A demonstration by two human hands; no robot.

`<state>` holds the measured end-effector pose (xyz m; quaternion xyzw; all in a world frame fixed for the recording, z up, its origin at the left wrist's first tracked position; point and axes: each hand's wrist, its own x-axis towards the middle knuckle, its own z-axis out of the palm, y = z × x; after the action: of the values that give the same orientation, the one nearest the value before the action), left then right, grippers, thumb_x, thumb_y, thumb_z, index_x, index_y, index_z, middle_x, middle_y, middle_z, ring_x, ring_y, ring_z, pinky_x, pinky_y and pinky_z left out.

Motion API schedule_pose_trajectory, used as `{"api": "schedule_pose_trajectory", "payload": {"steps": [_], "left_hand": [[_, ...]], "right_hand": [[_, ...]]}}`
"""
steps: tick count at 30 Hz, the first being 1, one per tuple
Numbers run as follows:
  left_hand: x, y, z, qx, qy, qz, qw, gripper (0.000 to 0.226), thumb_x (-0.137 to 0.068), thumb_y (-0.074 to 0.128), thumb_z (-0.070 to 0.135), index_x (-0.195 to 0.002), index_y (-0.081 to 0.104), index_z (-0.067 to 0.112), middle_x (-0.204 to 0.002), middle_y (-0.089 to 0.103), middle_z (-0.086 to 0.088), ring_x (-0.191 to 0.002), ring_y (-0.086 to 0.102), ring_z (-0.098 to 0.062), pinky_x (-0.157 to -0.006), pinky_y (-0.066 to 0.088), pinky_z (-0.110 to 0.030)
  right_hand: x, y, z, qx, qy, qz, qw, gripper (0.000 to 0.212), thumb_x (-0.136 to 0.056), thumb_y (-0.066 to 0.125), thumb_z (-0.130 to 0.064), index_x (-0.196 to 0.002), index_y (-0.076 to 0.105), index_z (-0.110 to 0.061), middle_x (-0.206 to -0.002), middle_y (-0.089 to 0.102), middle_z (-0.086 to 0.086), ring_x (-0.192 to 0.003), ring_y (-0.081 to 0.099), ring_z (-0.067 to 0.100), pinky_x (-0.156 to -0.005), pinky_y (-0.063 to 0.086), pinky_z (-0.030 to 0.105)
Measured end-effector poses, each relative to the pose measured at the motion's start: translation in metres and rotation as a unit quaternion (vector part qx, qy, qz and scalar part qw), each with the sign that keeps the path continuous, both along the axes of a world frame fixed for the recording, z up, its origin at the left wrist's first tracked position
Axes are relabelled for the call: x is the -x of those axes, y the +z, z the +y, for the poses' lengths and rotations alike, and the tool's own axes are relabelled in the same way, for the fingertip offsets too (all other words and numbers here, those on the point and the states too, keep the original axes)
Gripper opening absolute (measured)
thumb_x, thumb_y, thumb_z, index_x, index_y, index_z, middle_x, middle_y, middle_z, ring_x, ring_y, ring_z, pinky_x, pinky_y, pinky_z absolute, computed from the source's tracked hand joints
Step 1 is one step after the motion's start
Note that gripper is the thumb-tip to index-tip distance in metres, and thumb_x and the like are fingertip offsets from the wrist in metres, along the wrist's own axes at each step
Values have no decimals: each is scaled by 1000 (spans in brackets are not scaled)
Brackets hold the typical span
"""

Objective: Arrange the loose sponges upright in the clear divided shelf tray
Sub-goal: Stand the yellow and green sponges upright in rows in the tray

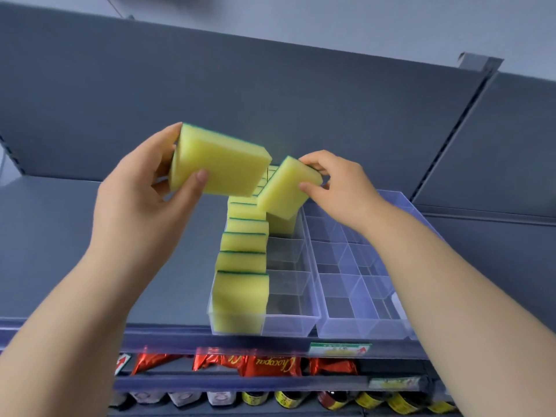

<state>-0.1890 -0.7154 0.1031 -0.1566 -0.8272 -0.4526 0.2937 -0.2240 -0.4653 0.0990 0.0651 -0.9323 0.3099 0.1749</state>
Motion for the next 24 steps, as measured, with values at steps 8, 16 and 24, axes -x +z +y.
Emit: {"api": "schedule_pose_trajectory", "payload": {"steps": [8,16,24], "left_hand": [[3,-1,-1,-19,15,8,1000,42,-88,62,22,-127,52,34,-101,61,25,-90,59,2,-82,45,-10],[3,-2,3,-26,20,5,999,44,-85,62,28,-127,51,35,-105,60,26,-93,60,4,-82,46,-13],[2,-6,9,-38,5,-15,999,45,-81,59,33,-124,53,38,-101,63,26,-93,61,4,-82,46,-10]], "right_hand": [[9,0,14,-21,-2,-15,1000,32,-82,62,-14,-112,58,-23,-112,58,-4,-101,53,13,-82,40,21],[26,-18,6,-134,32,-50,989,37,-85,61,-21,-121,54,-19,-122,52,0,-109,49,18,-92,41,31],[25,-29,4,-195,38,-52,979,35,-84,62,-25,-117,54,-21,-119,51,-1,-116,43,19,-93,42,38]]}}
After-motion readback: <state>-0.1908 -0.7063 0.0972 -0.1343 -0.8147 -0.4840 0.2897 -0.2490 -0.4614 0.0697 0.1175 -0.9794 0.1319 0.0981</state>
